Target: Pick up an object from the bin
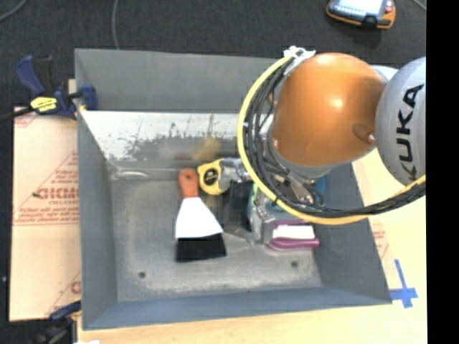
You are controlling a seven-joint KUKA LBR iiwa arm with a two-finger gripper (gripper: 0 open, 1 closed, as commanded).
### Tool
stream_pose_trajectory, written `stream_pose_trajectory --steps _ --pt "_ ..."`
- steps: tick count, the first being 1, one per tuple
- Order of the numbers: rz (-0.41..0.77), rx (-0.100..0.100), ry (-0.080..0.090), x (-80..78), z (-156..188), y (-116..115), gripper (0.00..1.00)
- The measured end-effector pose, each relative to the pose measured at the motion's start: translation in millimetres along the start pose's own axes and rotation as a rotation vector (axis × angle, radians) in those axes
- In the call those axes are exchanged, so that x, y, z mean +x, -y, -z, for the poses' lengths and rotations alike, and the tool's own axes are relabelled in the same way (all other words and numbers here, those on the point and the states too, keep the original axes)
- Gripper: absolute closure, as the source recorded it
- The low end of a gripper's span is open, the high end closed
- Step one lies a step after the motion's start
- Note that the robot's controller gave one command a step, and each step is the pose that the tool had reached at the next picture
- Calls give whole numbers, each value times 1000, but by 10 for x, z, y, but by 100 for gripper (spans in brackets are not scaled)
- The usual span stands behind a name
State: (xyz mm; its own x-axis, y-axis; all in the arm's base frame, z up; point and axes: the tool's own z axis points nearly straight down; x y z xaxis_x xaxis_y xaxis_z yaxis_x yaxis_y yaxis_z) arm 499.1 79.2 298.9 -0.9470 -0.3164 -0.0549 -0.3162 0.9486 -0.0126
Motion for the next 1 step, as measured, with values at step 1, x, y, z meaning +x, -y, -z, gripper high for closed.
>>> stream_pose_trajectory --steps 1 --pt "-153 -3 -8 -316 -1191 -398 0"
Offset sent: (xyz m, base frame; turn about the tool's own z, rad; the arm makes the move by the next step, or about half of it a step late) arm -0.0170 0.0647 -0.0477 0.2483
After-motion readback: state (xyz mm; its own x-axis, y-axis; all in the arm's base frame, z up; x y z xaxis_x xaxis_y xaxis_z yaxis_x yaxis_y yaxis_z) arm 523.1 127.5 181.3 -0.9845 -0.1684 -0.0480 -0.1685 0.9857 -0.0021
